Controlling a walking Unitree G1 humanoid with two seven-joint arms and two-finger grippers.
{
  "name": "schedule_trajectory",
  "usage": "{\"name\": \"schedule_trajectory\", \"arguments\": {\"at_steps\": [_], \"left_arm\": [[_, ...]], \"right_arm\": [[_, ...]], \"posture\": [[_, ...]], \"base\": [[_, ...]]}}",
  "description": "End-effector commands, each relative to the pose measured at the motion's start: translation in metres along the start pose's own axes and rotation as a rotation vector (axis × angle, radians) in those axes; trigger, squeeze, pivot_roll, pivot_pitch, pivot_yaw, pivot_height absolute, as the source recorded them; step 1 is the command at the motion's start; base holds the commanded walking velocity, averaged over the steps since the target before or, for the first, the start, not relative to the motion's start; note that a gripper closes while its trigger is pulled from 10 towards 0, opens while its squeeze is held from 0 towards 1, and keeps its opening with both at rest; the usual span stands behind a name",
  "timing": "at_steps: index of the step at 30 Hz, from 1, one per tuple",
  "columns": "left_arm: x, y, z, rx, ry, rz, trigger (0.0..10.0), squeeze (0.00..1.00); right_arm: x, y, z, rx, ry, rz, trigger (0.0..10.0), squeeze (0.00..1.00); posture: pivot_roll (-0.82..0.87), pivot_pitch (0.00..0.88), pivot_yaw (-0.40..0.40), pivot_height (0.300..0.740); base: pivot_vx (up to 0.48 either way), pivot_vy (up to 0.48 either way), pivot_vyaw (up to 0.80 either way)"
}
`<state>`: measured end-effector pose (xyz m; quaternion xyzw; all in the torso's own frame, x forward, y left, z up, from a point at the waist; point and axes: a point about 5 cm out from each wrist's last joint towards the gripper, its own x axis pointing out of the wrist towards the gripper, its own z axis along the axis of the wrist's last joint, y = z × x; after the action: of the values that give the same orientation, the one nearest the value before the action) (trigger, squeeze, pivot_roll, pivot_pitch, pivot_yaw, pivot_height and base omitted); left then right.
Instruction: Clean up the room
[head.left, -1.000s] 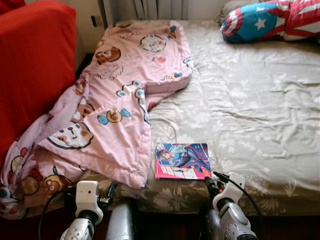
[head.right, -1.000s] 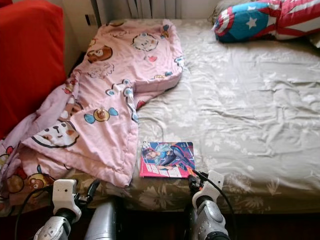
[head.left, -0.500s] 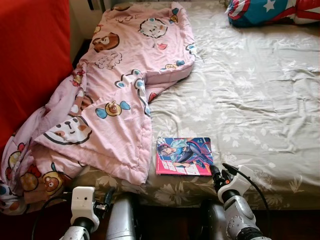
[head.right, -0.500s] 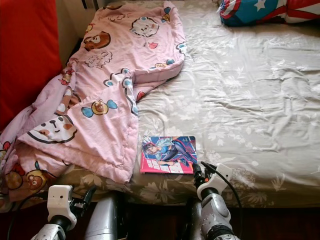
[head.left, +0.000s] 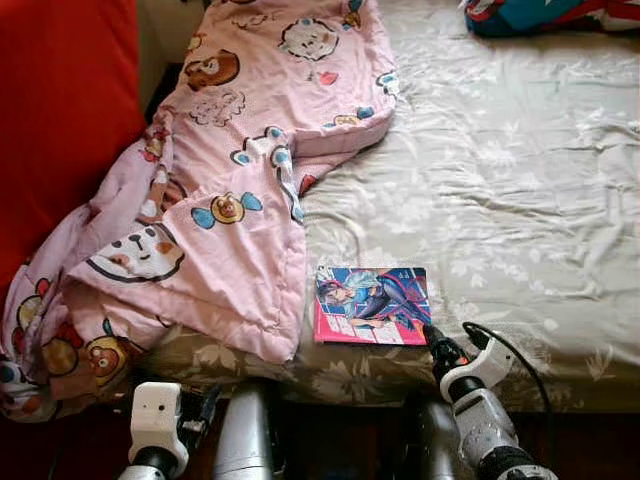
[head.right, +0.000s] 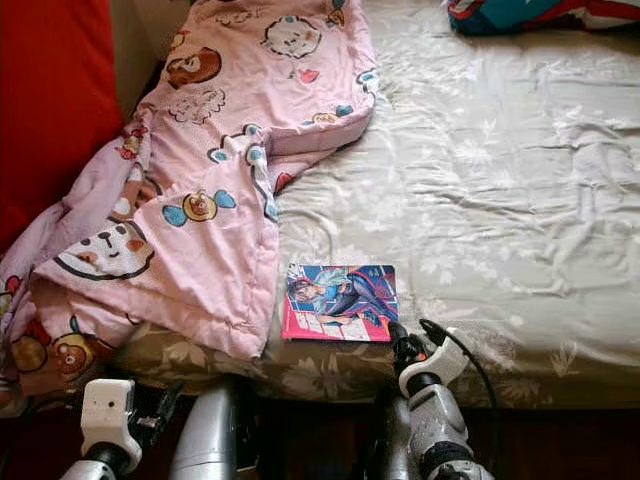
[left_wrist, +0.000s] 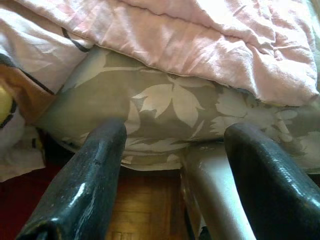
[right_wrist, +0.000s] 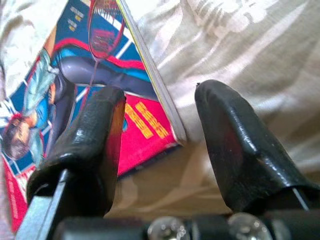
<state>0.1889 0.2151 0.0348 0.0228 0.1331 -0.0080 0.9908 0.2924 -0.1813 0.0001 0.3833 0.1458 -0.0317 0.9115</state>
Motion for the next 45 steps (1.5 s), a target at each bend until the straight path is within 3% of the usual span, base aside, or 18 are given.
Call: {"name": "schedule_trajectory", "arguments": {"at_steps": [1,8,24,31,33,40,45], "left_arm": [[-0.006,0.002,-0.004,0.026,0.033,0.002,10.0,0.00],[-0.010,0.000,-0.002,0.030,0.038,-0.006,10.0,0.00],[-0.026,-0.003,-0.003,0.050,0.064,-0.020,10.0,0.00],[-0.029,-0.004,-0.001,0.054,0.066,-0.014,10.0,0.00],[-0.031,-0.004,-0.001,0.058,0.066,-0.007,10.0,0.00],[-0.035,-0.004,0.000,0.074,0.066,-0.013,10.0,0.00],[-0.034,-0.003,0.001,0.078,0.063,-0.009,10.0,0.00]], "right_arm": [[-0.004,-0.007,-0.003,0.037,0.015,-0.019,10.0,0.00],[-0.002,-0.007,0.004,0.094,0.017,0.017,10.0,0.00],[-0.009,-0.012,-0.015,0.200,0.117,-0.007,10.0,0.00],[-0.004,-0.004,-0.011,0.241,0.108,0.037,10.0,0.00],[-0.002,0.003,-0.013,0.289,0.112,0.086,10.0,0.00],[0.000,0.017,-0.022,0.276,0.158,0.175,10.0,0.00],[0.002,0.019,-0.022,0.313,0.151,0.165,10.0,0.00]], "posture": [[0.25,0.262,0.043,0.582],[0.25,0.273,0.042,0.582],[0.27,0.298,0.041,0.582],[0.27,0.309,0.037,0.582],[0.27,0.311,0.040,0.582],[0.28,0.321,0.037,0.582],[0.28,0.324,0.038,0.582]], "base": [[0.000,0.000,0.00],[0.000,0.000,0.00],[0.000,0.000,0.00],[0.000,0.000,0.00],[0.000,0.000,0.00],[0.000,0.000,0.00],[0.000,0.000,0.00]]}}
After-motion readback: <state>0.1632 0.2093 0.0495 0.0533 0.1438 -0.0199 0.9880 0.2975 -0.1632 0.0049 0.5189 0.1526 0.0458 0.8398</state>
